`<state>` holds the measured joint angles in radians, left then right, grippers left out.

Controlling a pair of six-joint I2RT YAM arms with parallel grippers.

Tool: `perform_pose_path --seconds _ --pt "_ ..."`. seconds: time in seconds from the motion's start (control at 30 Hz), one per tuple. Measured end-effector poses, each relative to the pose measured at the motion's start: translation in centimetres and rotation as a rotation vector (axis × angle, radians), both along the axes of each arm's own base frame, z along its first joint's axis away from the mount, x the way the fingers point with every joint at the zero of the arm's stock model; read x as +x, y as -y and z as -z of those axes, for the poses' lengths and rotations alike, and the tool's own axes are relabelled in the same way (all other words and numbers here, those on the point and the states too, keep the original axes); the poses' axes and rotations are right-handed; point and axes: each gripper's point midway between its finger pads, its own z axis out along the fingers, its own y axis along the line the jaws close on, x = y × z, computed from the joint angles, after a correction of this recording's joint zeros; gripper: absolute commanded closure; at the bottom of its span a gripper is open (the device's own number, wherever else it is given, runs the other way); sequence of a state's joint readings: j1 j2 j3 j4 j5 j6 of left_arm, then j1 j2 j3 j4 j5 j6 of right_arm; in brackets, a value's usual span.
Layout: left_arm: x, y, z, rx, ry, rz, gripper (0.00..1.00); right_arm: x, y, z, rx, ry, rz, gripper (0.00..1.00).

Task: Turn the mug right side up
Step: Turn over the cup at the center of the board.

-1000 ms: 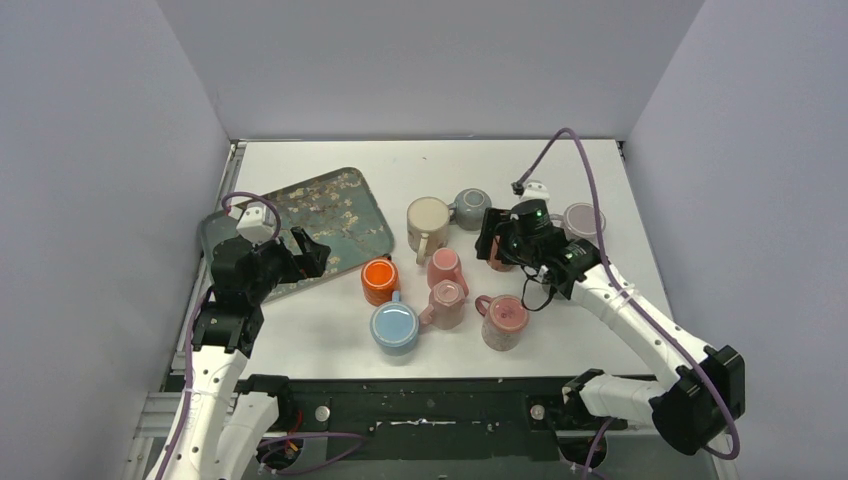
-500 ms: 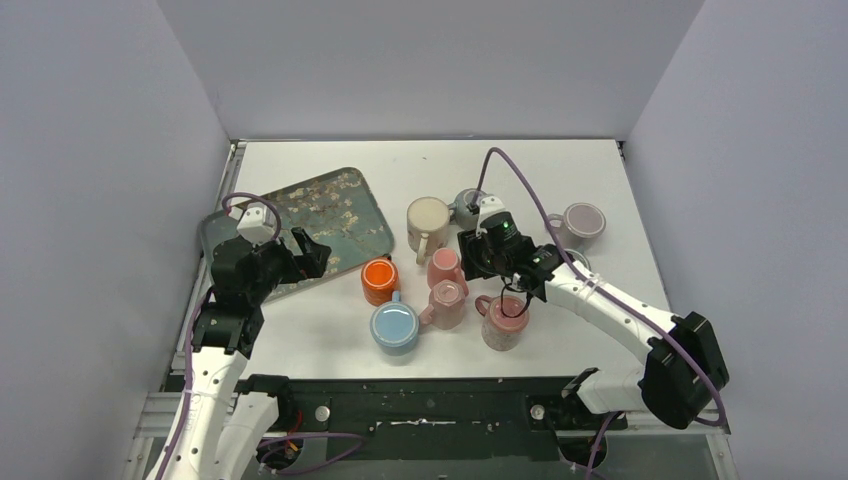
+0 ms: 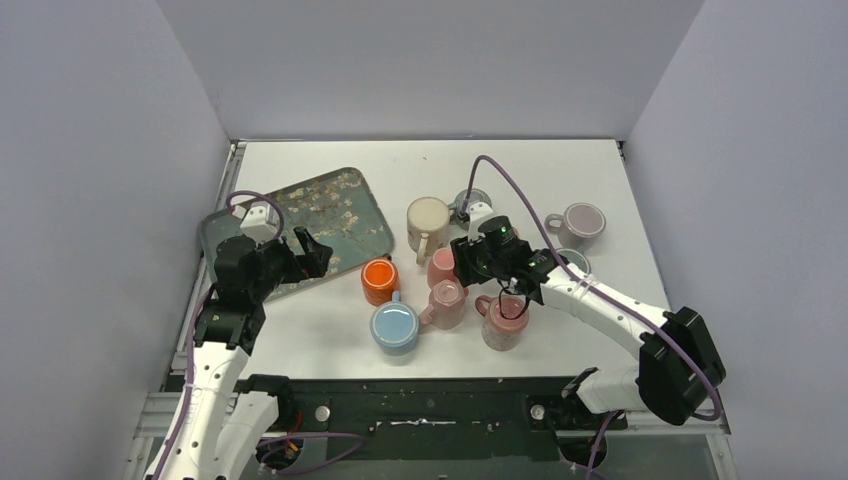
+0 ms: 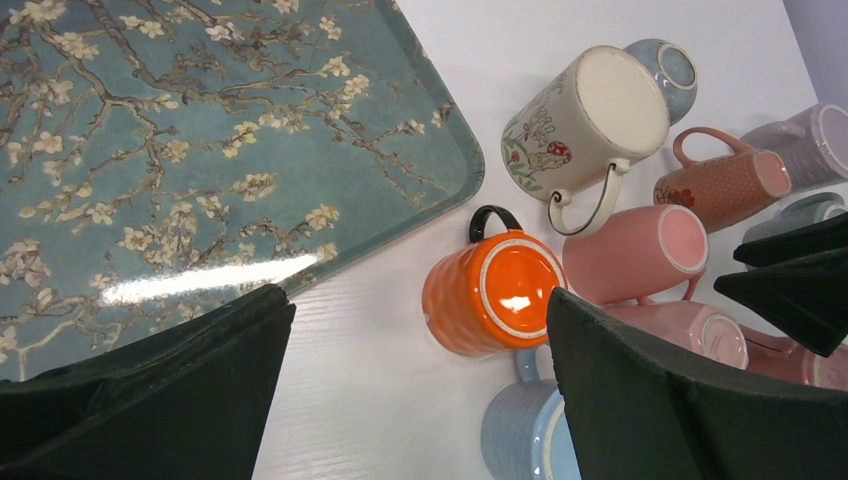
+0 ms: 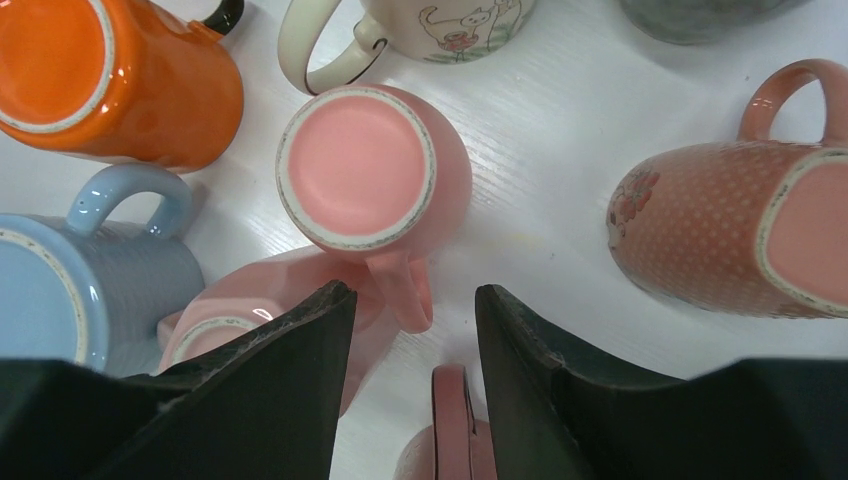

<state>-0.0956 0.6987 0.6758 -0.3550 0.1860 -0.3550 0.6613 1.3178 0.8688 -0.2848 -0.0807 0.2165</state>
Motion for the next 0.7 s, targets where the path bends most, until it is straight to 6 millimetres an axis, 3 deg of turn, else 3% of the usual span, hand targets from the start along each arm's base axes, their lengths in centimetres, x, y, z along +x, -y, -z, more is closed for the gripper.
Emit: perform_pose_path --seconds 0.7 --pt "0.3 0.0 0.8 0.004 -0.029 -0.002 0.03 0.4 -0.9 3.9 -0.058 -0.063 -0.038 0.56"
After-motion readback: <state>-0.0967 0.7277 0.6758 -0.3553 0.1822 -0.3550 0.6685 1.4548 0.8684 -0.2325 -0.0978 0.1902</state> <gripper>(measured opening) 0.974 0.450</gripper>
